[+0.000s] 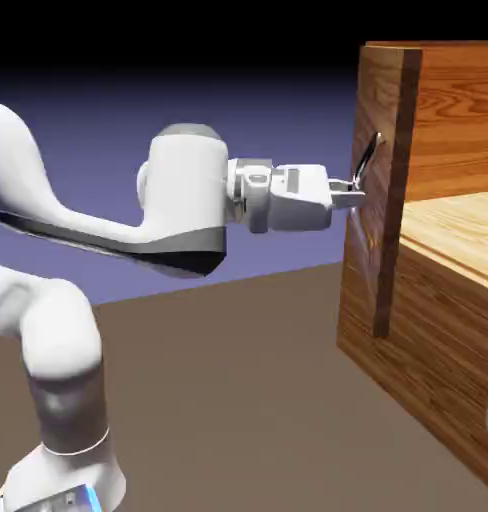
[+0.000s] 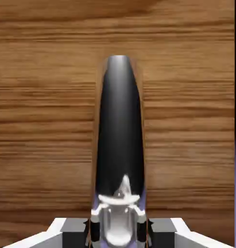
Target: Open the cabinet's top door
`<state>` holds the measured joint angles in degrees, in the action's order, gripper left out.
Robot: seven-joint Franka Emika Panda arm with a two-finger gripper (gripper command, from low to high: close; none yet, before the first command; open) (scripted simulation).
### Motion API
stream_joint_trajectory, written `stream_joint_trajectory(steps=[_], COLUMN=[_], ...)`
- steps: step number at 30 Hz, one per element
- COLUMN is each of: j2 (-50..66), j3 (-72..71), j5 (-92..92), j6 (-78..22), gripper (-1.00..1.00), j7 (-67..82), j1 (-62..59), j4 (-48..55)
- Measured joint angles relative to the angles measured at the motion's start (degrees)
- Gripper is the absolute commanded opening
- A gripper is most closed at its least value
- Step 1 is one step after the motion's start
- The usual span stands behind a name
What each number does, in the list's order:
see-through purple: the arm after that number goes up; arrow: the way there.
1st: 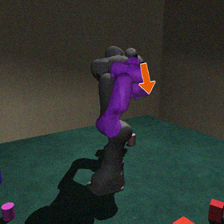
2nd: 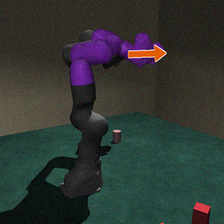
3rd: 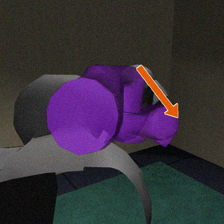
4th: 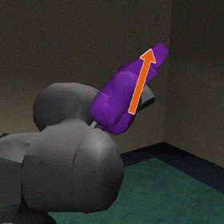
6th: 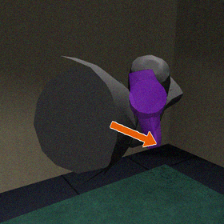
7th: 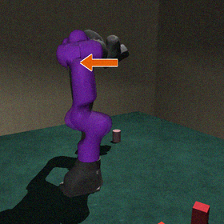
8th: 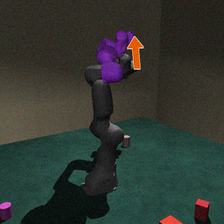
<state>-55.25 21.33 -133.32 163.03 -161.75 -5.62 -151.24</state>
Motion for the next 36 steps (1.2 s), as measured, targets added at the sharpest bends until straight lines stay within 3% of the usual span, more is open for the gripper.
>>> stream_joint_trajectory(steps=[9,17,28,36], j2=[-12.1,-22.5,-37.4,-39.7], j3=[-13.8,-20.1,-36.2,-52.8], j5=[22.3,42.2,69.3,84.5], j6=[1.4,-2.7,-25.1,-42.6], gripper=[-1.00,-1.00,-1.00,-1.00], j7=[12.3,27.0,41.4,43.5], j1=[-14.7,-16.4,-5.0,1.3], j4=[-9.8,-16.4,-21.4,-17.6])
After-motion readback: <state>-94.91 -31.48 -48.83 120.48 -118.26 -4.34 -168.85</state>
